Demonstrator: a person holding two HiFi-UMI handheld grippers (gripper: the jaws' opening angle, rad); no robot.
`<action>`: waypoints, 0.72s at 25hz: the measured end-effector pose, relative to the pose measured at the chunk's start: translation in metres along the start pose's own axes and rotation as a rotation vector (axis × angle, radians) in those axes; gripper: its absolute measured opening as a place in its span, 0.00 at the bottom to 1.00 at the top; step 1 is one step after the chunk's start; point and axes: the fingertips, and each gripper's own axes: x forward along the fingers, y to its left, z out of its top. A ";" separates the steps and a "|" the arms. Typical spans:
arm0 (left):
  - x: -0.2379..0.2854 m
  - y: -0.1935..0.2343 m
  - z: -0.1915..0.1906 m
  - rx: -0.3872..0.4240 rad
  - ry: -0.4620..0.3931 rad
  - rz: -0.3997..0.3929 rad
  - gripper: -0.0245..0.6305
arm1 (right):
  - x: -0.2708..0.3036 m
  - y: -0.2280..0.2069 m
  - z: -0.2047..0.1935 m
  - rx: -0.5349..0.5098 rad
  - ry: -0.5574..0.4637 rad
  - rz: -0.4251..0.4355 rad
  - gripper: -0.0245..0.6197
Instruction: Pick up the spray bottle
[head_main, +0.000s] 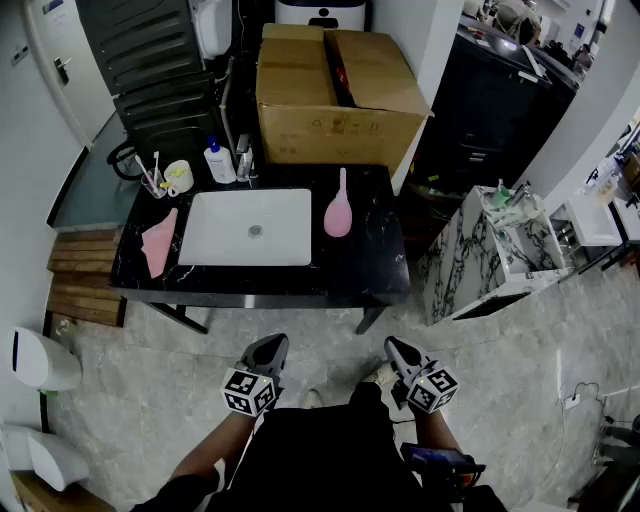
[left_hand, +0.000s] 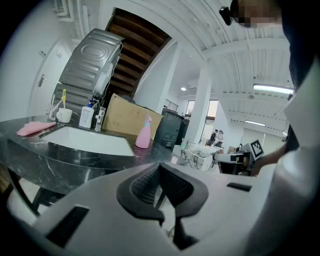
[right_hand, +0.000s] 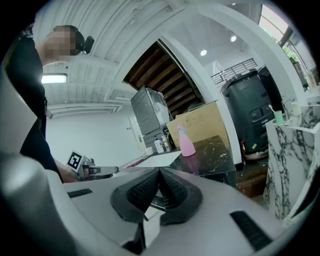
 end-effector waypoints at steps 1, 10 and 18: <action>-0.001 -0.003 -0.001 0.001 -0.003 -0.009 0.05 | -0.002 0.003 -0.002 0.002 -0.002 -0.003 0.08; -0.004 -0.030 -0.001 0.028 -0.007 -0.088 0.05 | -0.019 0.017 -0.012 0.002 -0.011 -0.041 0.08; -0.018 -0.022 -0.003 0.026 -0.011 -0.068 0.05 | -0.019 0.024 -0.007 0.006 -0.050 -0.037 0.08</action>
